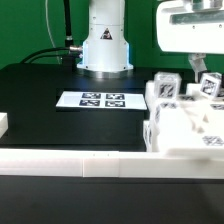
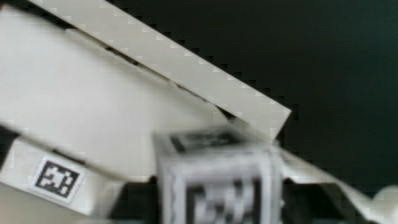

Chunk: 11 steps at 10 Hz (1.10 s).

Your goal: Assemble chair

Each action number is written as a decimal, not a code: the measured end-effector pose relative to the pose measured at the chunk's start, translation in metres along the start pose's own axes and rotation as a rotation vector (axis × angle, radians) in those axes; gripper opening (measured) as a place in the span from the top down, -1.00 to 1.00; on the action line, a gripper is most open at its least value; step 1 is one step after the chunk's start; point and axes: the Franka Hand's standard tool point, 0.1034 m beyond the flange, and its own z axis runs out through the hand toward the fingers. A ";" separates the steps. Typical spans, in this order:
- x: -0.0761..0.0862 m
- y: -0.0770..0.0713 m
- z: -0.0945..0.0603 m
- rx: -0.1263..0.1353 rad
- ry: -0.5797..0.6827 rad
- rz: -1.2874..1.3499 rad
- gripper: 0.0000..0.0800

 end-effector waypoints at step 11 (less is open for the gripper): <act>0.024 -0.002 -0.019 0.012 0.030 -0.610 -0.62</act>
Offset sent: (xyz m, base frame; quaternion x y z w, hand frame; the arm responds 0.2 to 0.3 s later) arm 0.0049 0.0096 0.0062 -0.0112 0.0084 -0.2445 0.9695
